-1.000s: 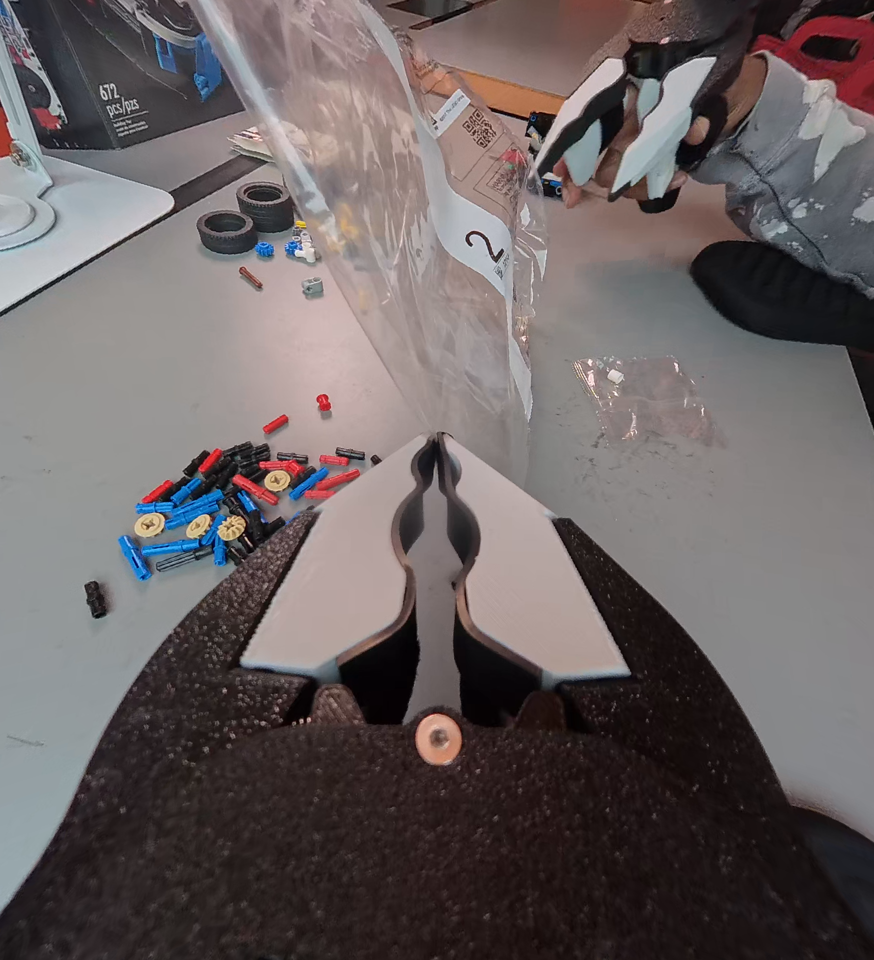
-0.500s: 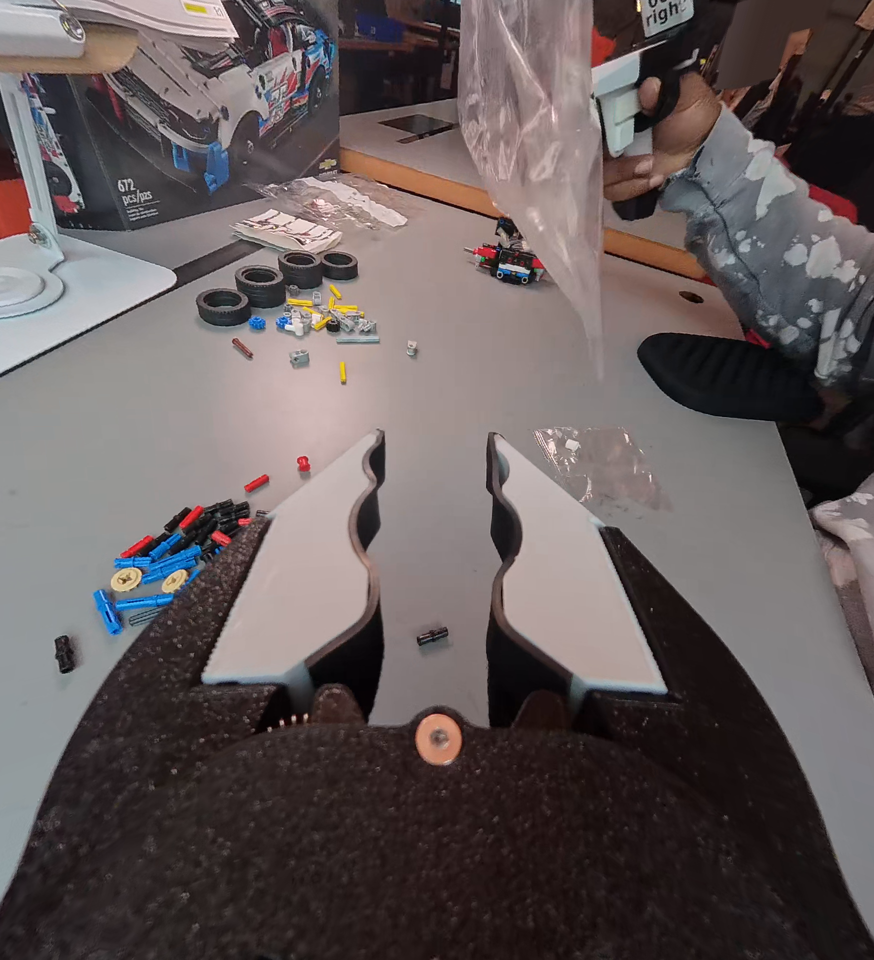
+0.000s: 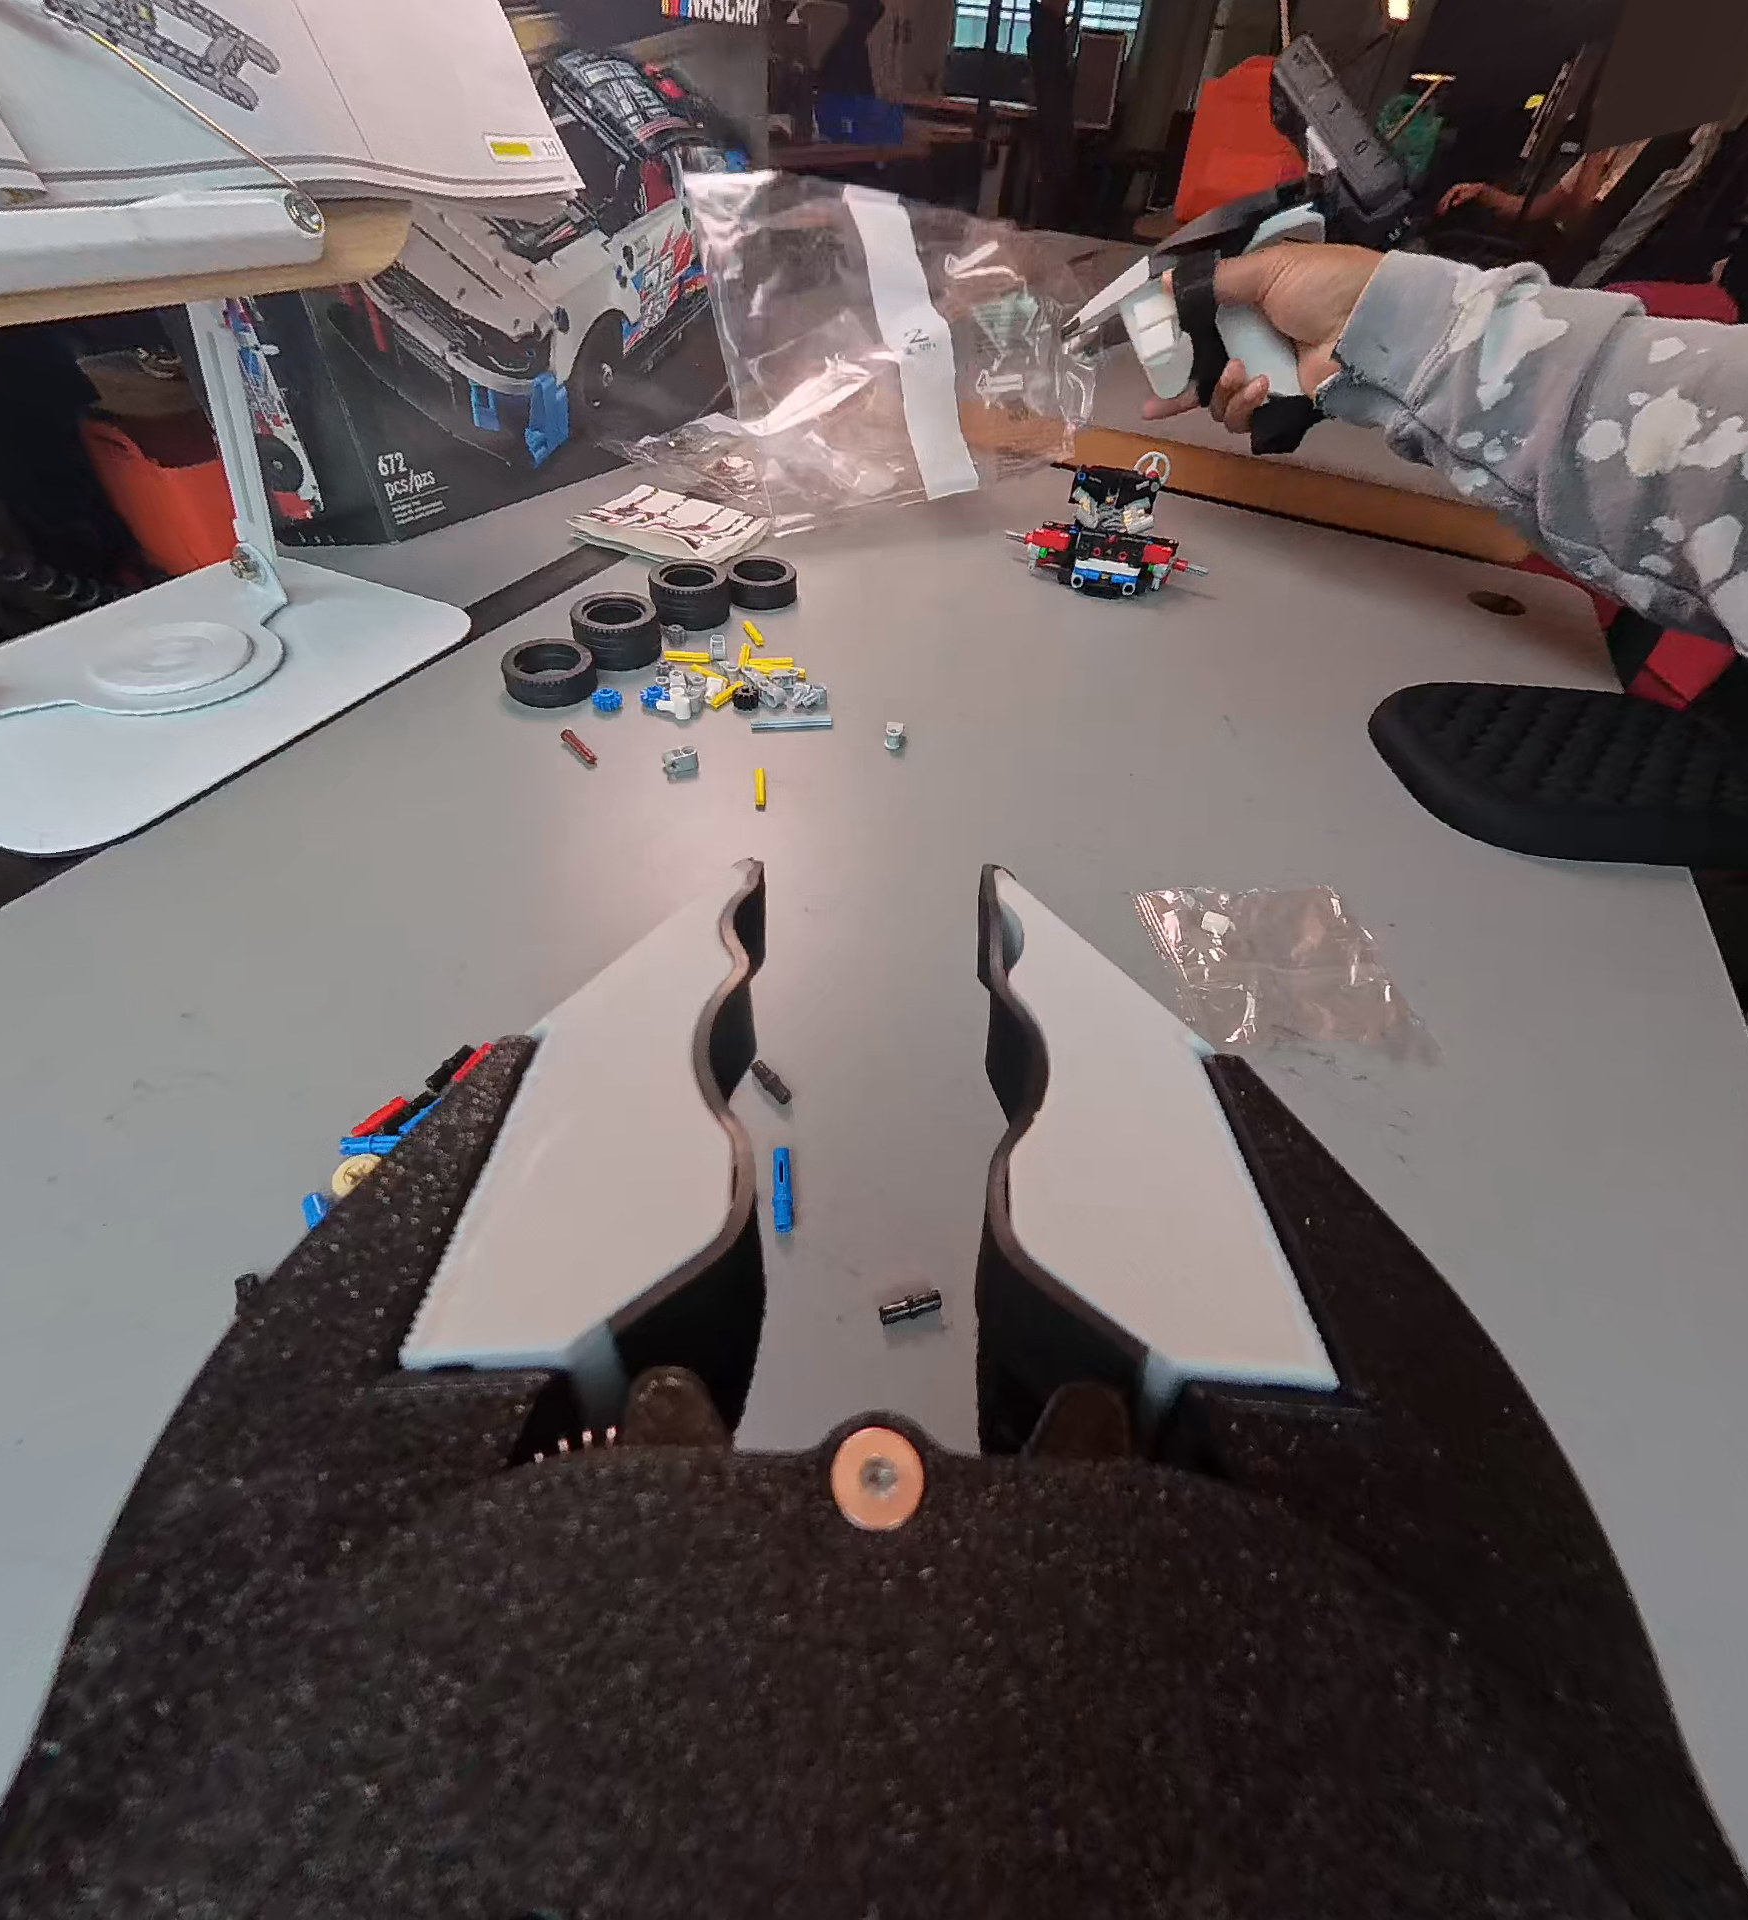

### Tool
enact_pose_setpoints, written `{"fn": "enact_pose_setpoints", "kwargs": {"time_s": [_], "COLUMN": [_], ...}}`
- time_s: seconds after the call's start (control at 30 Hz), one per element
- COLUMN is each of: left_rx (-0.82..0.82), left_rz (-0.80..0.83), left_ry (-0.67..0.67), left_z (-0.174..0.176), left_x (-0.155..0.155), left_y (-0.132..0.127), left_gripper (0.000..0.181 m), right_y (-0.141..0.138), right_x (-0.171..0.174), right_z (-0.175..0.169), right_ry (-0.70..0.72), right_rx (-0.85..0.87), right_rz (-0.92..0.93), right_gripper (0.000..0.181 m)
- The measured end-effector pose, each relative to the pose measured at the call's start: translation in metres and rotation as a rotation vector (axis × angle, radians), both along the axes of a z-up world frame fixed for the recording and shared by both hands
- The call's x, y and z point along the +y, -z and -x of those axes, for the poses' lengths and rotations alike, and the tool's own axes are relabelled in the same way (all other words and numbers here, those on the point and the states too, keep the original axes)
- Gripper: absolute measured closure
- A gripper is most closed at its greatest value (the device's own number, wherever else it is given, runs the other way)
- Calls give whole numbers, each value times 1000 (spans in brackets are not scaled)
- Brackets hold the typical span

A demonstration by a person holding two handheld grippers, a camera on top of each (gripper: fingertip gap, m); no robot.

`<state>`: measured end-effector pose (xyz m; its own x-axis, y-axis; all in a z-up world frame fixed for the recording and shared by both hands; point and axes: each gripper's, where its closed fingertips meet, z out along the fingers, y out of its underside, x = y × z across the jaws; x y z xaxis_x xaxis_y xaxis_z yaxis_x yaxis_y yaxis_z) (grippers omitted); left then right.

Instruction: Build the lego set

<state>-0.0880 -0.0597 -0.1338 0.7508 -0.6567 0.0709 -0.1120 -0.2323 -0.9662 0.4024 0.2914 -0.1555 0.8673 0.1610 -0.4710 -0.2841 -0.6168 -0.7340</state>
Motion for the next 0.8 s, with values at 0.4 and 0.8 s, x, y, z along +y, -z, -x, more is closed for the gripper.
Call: {"fn": "enact_pose_setpoints", "kwargs": {"time_s": [0.4, 0.8], "left_rx": [36, 132], "left_rz": [39, 10], "left_ry": [20, -92], "left_z": [-9, -1], "left_x": [3, 14], "left_y": [16, 24], "left_gripper": [143, 148], "right_y": [-110, 82], "right_x": [-122, -371], "right_z": [153, 293], "right_ry": [-582, -1509], "right_rx": [-176, -543], "right_rz": [-600, -42], "right_gripper": [154, 141]}}
